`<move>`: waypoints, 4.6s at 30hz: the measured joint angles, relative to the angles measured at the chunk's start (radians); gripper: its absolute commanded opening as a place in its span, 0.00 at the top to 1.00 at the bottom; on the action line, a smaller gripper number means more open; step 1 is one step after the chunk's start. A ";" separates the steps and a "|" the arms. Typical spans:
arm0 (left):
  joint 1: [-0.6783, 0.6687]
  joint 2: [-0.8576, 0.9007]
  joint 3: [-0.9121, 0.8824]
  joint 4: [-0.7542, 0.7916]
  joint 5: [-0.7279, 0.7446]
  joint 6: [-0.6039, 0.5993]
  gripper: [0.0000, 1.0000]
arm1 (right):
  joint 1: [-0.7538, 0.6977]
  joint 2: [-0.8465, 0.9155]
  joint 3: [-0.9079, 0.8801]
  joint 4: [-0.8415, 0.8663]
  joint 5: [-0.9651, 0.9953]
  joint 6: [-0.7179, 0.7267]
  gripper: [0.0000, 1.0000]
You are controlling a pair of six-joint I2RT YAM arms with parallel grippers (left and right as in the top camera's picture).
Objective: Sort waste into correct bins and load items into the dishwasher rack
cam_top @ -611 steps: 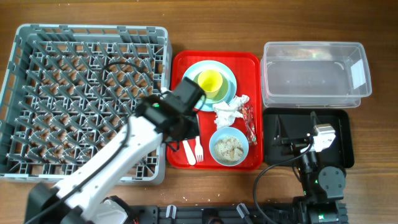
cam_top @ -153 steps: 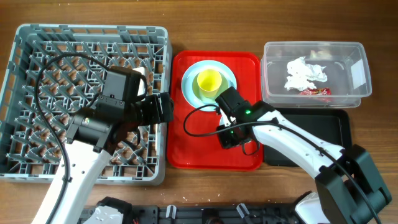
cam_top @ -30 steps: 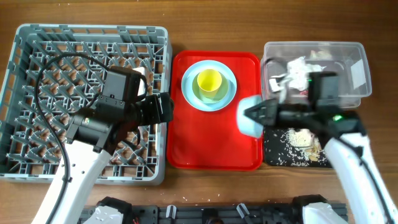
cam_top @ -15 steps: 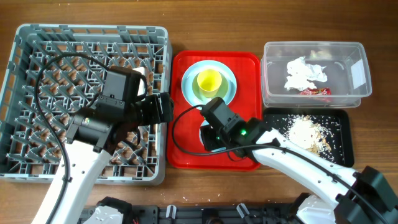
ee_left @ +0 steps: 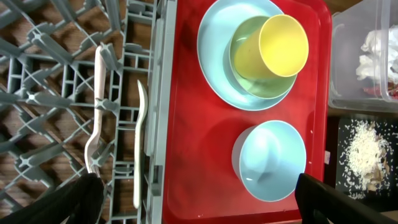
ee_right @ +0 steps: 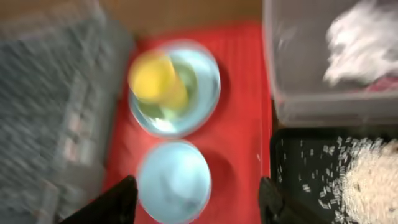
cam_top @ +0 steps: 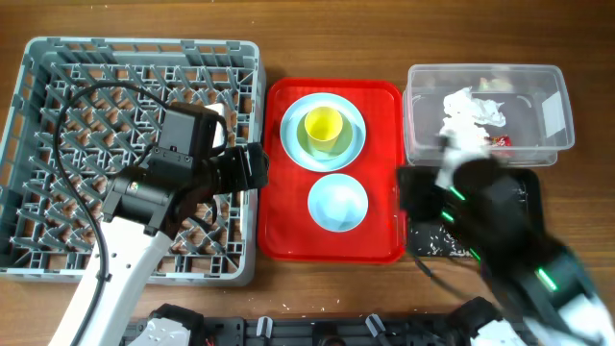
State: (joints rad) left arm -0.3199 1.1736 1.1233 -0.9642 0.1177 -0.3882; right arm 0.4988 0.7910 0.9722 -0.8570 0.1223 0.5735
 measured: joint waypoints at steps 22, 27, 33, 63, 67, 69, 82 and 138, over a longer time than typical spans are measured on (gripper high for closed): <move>0.000 0.001 0.000 0.000 0.000 0.000 0.00 | 0.000 -0.456 0.012 -0.370 0.377 0.878 0.00; 0.000 0.001 0.000 0.000 0.000 0.000 0.00 | 0.000 -0.456 0.012 -0.370 0.377 1.320 0.00; 0.000 0.001 0.000 0.000 0.000 0.000 0.00 | 0.000 -0.456 0.012 -0.370 0.377 1.472 0.00; -0.316 0.254 0.300 0.140 0.064 -0.160 0.56 | 0.000 -0.456 0.011 -0.370 0.377 1.491 0.00; -0.317 0.451 0.756 -0.191 -0.018 -0.128 0.63 | 0.000 -0.456 0.010 -0.371 0.377 1.491 0.00; -0.323 0.541 0.801 -0.211 -0.043 -0.099 0.75 | 0.000 -0.456 0.010 -0.371 0.377 1.491 0.00; -0.452 0.954 0.801 -0.152 -0.316 -0.035 0.75 | 0.000 -0.456 0.010 -0.370 0.377 1.491 0.00; 0.317 0.694 0.811 -0.295 0.840 0.150 0.96 | 0.000 -0.456 0.010 -0.370 0.377 1.491 0.00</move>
State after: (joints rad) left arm -0.0025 1.8671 1.9347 -1.2591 0.9573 -0.2379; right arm 0.4984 0.3351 0.9821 -1.2274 0.4992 2.0644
